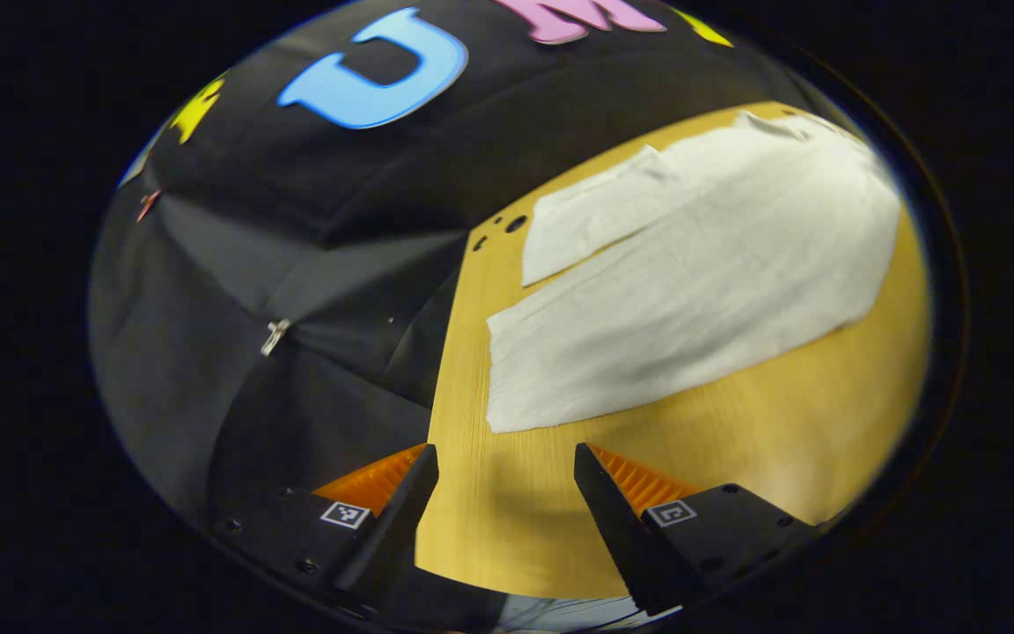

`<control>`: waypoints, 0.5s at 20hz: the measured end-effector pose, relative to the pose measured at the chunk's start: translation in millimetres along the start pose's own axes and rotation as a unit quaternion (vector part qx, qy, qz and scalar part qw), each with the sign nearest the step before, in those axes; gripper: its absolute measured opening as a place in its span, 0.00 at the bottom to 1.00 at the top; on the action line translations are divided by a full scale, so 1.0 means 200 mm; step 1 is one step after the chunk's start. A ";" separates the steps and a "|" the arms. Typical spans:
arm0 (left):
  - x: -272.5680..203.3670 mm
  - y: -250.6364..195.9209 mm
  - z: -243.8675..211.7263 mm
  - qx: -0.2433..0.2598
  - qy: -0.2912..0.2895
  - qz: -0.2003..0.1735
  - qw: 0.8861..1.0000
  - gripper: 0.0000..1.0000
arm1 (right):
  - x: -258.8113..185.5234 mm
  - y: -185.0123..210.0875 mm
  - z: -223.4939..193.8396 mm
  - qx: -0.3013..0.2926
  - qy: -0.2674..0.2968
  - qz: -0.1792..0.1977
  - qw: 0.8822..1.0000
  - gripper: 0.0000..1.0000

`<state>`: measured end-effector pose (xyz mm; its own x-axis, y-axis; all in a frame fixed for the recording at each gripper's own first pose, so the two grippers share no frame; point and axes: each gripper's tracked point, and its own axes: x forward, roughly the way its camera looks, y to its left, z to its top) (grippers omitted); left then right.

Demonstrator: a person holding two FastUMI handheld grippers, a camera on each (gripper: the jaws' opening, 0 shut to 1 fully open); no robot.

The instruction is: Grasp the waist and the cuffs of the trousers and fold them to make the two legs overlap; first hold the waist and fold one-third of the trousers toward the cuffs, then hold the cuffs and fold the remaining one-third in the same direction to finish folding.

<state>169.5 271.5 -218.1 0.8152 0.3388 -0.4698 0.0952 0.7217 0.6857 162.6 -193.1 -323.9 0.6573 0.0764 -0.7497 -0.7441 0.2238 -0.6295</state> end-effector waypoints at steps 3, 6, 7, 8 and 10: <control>0.16 0.01 -0.09 0.142 0.017 -0.013 0.990 0.97 | 0.00 0.01 -0.01 -0.005 0.003 0.000 1.000 0.05; 0.28 -0.05 -0.07 0.223 0.005 -0.053 0.973 0.97 | 0.00 0.01 0.00 -0.022 0.004 -0.005 1.000 0.05; 0.31 -0.05 -0.05 0.251 -0.005 -0.055 0.966 0.96 | 0.00 0.01 0.00 -0.025 0.004 -0.006 1.000 0.05; 0.33 -0.05 -0.02 0.278 -0.012 -0.054 0.959 0.95 | 0.00 0.01 0.00 -0.026 0.004 -0.005 1.000 0.05; 0.42 -0.08 0.06 0.342 -0.040 -0.079 0.936 0.87 | 0.00 0.01 0.00 -0.028 0.007 -0.005 1.000 0.05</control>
<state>242.4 280.9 -262.1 0.7974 0.1950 -0.5711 0.5391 0.1951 0.8193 160.8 -193.6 -324.9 0.6640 0.0610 -0.7452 -0.7427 0.1690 -0.6479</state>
